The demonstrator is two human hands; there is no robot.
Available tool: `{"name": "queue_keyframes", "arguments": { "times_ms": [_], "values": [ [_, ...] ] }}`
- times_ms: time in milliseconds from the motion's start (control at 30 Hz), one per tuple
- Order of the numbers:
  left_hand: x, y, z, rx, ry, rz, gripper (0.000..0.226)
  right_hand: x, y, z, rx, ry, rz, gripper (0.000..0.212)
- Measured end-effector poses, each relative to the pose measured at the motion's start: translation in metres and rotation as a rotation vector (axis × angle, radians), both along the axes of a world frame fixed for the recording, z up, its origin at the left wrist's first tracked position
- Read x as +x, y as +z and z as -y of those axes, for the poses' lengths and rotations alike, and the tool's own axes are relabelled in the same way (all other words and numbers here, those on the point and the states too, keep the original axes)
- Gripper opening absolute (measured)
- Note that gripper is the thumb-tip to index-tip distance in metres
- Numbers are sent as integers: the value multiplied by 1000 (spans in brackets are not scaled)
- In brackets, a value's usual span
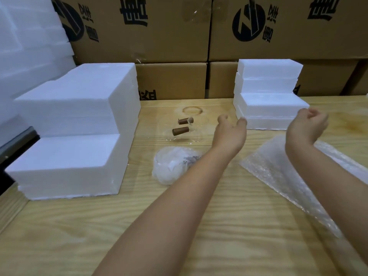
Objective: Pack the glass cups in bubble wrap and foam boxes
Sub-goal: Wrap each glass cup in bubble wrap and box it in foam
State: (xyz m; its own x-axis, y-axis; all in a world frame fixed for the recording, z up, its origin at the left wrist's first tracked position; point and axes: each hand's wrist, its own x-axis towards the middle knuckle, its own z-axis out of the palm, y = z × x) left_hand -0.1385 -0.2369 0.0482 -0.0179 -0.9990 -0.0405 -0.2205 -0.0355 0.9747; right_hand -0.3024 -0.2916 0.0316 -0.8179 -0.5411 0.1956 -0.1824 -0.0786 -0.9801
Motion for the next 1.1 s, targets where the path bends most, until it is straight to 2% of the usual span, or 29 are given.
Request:
{"name": "queue_keyframes", "arguments": {
  "times_ms": [100, 233, 367, 467, 600, 700, 800, 900, 967, 1100],
  "values": [
    [-25, -12, 25, 79, -26, -13, 60, -33, -8, 28, 104, -52, -26, 41],
    [-42, -20, 55, 88, -46, -80, 58, -55, -14, 54, 227, 54, 136, 53],
    [-54, -20, 72, 63, -80, -101, 57, -66, -13, 70, 249, 181, 175, 41],
    [-58, -17, 78, 94, -107, -132, 57, -65, -14, 72, 269, 226, 198, 43],
    [-54, -13, 69, 88, -90, -185, 52, -61, -12, 66, 228, 219, 208, 47],
    [-44, -3, 48, 27, -86, -190, 51, -50, -3, 50, 160, 191, 228, 39],
    [-28, 12, 18, -54, -93, -168, 51, -34, 13, 23, 66, 177, 236, 45],
    [-9, 22, -21, -170, -67, -159, 52, -14, 31, -17, 11, 170, 221, 32],
    [4, 23, -47, -231, -3, -147, 51, 3, 36, -48, -31, 212, 187, 30],
    [33, 12, -98, -263, 92, -115, 48, 33, 23, -109, -60, 292, 107, 45]
  ]
}}
